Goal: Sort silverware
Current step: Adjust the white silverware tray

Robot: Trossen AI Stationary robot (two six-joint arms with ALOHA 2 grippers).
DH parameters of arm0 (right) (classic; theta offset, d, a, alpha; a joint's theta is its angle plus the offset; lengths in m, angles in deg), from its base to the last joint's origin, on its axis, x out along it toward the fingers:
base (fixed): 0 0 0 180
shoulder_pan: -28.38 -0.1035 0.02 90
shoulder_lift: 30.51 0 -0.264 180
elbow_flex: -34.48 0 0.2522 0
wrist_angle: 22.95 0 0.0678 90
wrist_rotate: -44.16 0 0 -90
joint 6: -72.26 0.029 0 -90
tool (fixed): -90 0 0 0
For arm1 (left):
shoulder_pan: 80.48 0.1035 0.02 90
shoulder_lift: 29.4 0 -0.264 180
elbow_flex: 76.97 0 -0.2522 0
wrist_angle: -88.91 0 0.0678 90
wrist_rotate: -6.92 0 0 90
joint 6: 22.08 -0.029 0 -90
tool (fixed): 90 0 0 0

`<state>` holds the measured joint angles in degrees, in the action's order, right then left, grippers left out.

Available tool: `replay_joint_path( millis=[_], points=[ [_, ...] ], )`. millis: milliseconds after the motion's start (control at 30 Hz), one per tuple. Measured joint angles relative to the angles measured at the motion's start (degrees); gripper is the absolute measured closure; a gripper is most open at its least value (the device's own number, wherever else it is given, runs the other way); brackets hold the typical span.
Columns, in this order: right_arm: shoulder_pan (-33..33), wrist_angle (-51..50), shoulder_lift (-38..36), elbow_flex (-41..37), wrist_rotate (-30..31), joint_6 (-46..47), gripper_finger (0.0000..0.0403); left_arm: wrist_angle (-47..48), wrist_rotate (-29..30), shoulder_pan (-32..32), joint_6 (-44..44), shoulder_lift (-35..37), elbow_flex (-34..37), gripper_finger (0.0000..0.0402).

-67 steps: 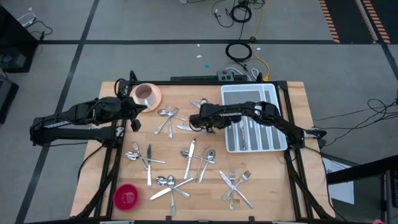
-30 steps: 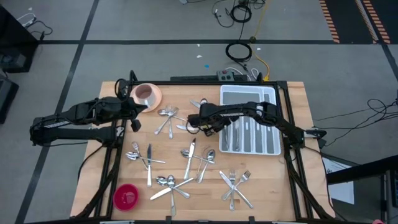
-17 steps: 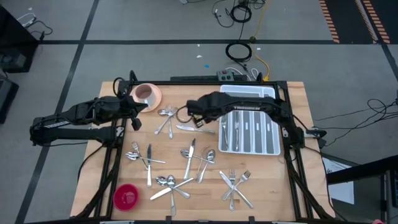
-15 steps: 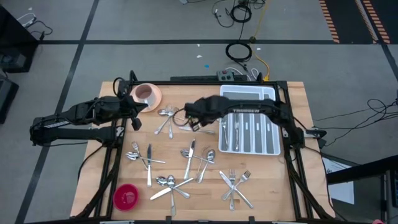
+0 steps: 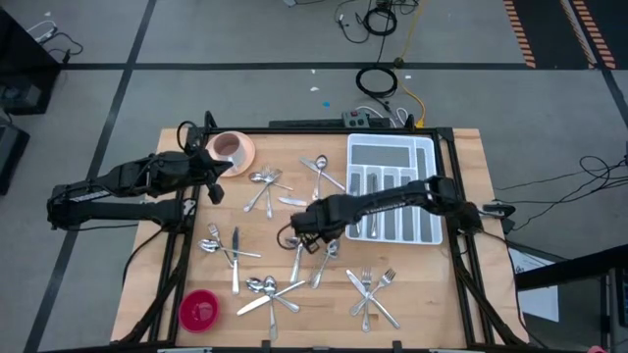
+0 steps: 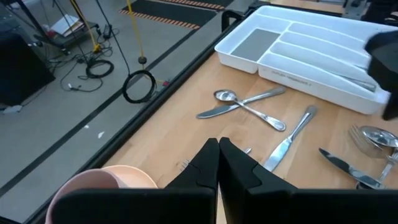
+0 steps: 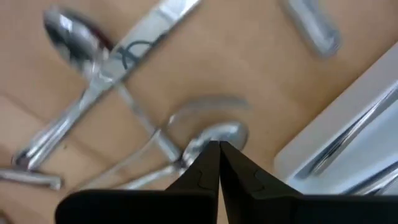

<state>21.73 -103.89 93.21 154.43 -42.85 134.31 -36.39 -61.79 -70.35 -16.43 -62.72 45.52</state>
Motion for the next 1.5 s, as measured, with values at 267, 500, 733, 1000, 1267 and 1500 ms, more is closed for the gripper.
replay_joint_path(
  millis=[267,500,733,1000,1267,1500],
  points=[
    [-6.7,-5.5,0.0,0.0,-5.4,4.2,0.0403,0.0,0.0,0.0,0.0,-0.1,0.0,0.0395],
    [-7.3,-12.7,-0.1,-4.4,-8.5,6.3,0.0403,-0.2,0.0,0.0,0.0,-0.3,0.0,0.0395],
    [-7.3,-15.5,0.0,-8.8,-9.0,6.6,0.0403,-0.2,0.0,0.0,-0.1,-0.4,0.0,0.0395],
    [-6.9,-22.3,-0.2,-11.4,-8.9,6.0,0.0403,-0.2,0.4,0.0,-0.5,-0.5,0.0,0.0395],
    [-6.9,-22.8,-0.3,-17.8,-9.1,6.1,0.0403,-0.2,0.5,0.0,-0.6,-0.6,0.0,0.0395],
    [-6.2,-22.7,-0.3,-21.9,-8.0,5.8,0.0403,-0.2,0.5,0.0,-1.1,-0.6,0.0,0.0395]
  ],
)
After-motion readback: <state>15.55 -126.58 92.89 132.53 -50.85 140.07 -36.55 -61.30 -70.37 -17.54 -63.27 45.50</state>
